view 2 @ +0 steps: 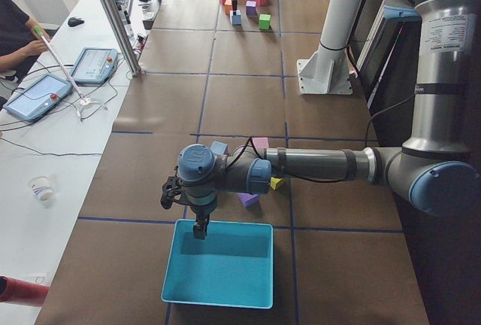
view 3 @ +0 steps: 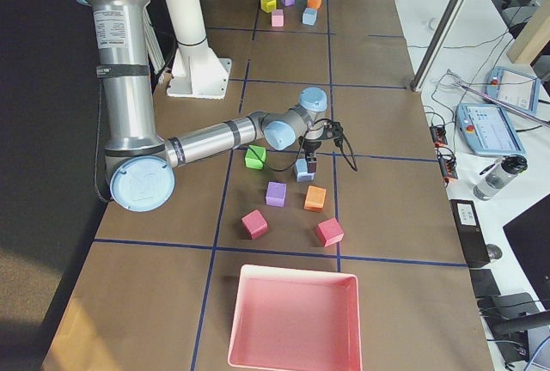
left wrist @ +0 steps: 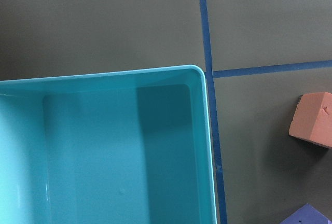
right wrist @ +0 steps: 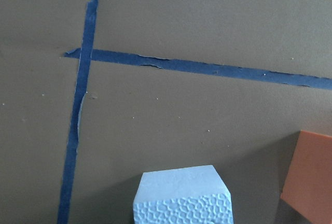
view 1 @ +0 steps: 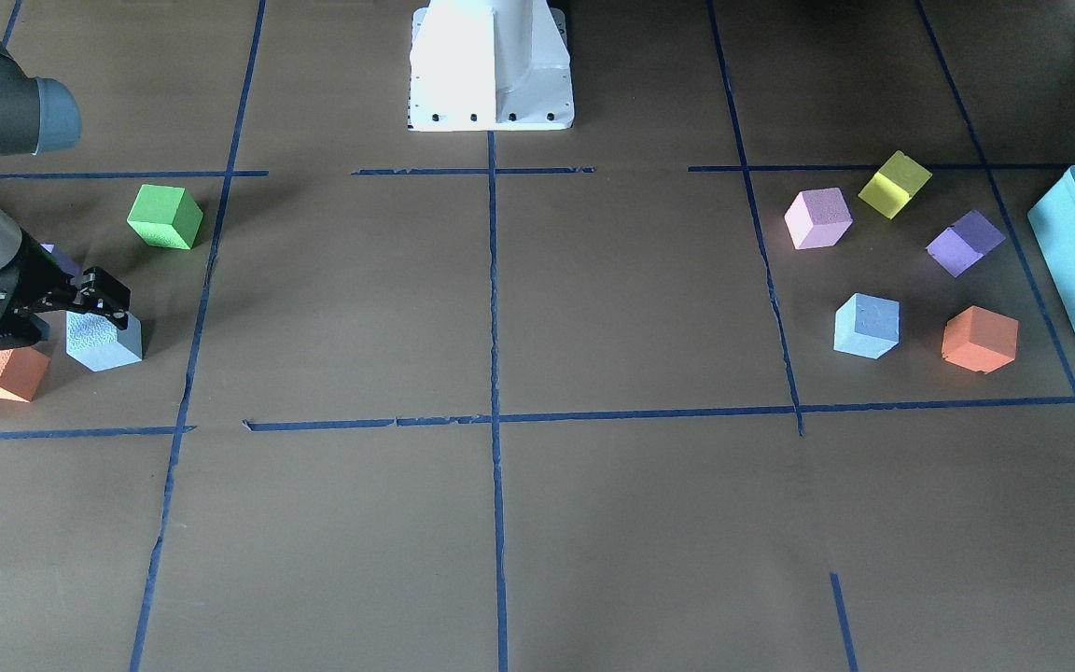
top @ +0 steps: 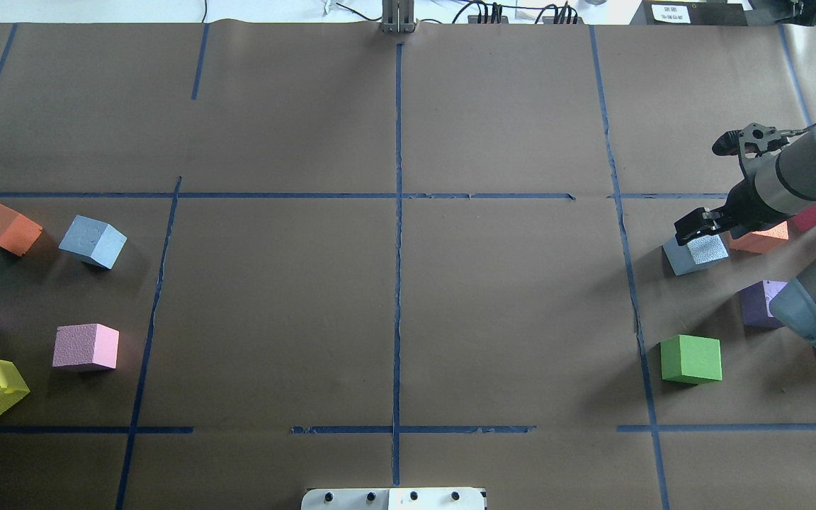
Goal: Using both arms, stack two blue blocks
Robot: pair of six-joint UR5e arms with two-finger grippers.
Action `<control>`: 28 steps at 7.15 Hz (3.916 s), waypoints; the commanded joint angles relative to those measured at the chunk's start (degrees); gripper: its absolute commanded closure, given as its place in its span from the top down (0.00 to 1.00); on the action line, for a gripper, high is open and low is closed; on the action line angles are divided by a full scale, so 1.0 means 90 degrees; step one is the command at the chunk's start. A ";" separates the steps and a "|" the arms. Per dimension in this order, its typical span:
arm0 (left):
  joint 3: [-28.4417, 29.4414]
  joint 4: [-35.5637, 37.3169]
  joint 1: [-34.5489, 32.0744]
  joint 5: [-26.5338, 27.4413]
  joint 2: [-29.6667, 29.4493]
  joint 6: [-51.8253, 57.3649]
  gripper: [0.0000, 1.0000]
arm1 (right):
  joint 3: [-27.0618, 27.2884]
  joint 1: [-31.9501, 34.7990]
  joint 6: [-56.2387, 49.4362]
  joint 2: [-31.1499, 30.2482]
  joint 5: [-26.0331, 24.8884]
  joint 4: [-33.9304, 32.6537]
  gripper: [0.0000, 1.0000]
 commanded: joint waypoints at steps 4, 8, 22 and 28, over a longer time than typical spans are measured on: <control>-0.0046 0.0000 0.0000 -0.0003 0.0010 0.0003 1.00 | -0.0262 -0.0311 -0.0016 0.0045 -0.0060 -0.0009 0.96; -0.0251 0.0029 0.0010 -0.0013 0.0087 -0.0007 1.00 | 0.0010 -0.0137 -0.0348 -0.0014 0.0017 -0.0009 0.03; -0.0359 0.0058 0.0020 0.0045 0.0108 -0.0055 1.00 | -0.2742 -0.2557 0.3626 0.5455 -0.1261 -0.1660 0.02; -0.0369 0.0058 0.0020 0.0036 0.0098 -0.0055 1.00 | -0.2752 -0.2548 0.3519 0.5386 -0.1261 -0.1650 0.99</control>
